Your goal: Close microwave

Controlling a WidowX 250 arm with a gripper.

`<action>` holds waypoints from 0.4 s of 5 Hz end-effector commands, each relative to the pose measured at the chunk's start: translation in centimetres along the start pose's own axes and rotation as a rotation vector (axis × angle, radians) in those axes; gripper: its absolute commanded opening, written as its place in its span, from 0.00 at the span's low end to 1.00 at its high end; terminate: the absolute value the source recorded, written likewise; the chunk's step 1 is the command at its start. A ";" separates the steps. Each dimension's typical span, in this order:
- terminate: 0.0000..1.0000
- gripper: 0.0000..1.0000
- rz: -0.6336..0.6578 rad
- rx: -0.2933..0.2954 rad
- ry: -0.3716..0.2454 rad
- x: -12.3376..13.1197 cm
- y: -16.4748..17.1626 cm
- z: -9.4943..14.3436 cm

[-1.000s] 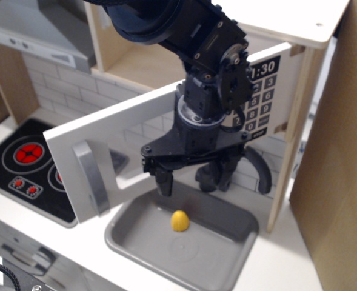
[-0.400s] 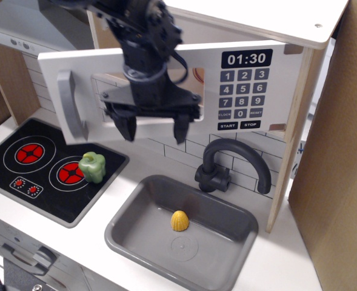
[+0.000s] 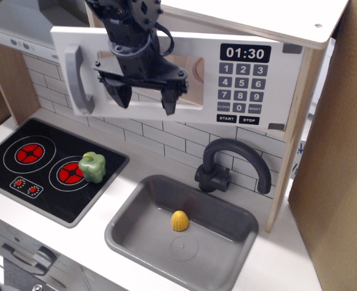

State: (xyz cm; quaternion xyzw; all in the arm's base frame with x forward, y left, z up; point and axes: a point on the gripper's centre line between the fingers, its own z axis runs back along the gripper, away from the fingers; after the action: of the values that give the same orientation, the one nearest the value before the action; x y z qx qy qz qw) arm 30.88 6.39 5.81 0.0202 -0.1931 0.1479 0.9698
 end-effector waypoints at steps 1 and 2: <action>0.00 1.00 0.018 -0.008 -0.092 4.4 -0.2 -0.1; 0.00 1.00 0.028 0.000 -0.124 5.2 -0.1 -0.5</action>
State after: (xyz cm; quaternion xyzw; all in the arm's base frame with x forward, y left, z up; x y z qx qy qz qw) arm 34.33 7.93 5.24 0.0233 -0.2267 0.1629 0.9600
